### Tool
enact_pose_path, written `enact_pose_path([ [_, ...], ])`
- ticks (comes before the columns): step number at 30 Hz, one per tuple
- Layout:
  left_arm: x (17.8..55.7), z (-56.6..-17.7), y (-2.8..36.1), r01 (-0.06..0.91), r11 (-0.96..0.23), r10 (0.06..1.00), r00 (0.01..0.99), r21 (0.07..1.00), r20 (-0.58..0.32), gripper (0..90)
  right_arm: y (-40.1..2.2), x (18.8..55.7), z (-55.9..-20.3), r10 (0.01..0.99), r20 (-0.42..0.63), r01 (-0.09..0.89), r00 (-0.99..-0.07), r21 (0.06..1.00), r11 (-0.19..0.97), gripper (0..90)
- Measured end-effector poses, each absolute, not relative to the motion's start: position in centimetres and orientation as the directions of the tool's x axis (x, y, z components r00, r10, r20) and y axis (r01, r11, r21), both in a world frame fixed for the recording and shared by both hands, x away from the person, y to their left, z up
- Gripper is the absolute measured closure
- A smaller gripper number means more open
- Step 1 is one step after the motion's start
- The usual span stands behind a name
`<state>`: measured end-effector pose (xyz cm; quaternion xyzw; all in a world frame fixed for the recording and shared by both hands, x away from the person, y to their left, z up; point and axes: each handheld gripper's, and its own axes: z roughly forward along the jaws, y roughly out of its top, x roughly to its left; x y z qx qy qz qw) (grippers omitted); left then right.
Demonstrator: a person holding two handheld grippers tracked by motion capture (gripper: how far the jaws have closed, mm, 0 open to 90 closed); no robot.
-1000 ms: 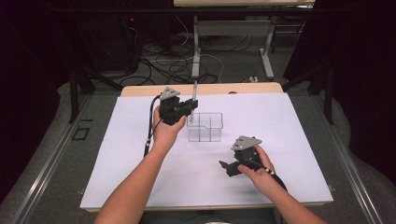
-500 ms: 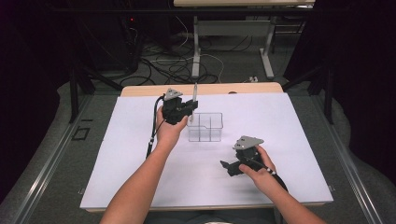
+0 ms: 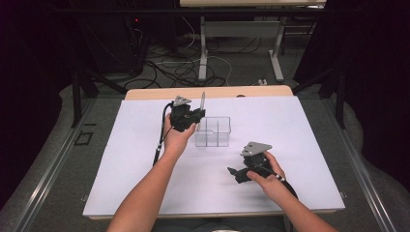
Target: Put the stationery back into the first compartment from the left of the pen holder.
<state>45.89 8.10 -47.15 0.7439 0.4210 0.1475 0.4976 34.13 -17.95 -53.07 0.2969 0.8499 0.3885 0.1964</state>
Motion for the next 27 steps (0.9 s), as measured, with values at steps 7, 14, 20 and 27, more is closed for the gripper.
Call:
enact_pose_path([
  [7, 45.8, -47.4, 7.9, 0.481, -0.161, 0.774, 0.604, 0.862, -0.192, 79.1, -17.9, 34.1, -53.2, 0.657, -0.101, 0.357, -0.747, 0.773, 0.525, 3.0],
  [14, 45.5, -47.4, 8.1, 0.472, -0.174, 0.783, 0.599, 0.864, -0.169, 72.5, -18.0, 34.2, -53.2, 0.657, -0.1, 0.36, -0.747, 0.77, 0.527, 3.3],
  [20, 45.1, -46.7, 8.8, 0.469, -0.156, 0.786, 0.592, 0.87, -0.179, 56.2, -18.0, 34.2, -53.2, 0.663, -0.094, 0.364, -0.743, 0.774, 0.518, 3.3],
  [27, 44.1, -46.0, 9.2, 0.451, -0.174, 0.778, 0.608, 0.876, -0.159, 35.0, -18.1, 34.2, -53.2, 0.669, -0.103, 0.363, -0.737, 0.774, 0.519, 3.3],
])
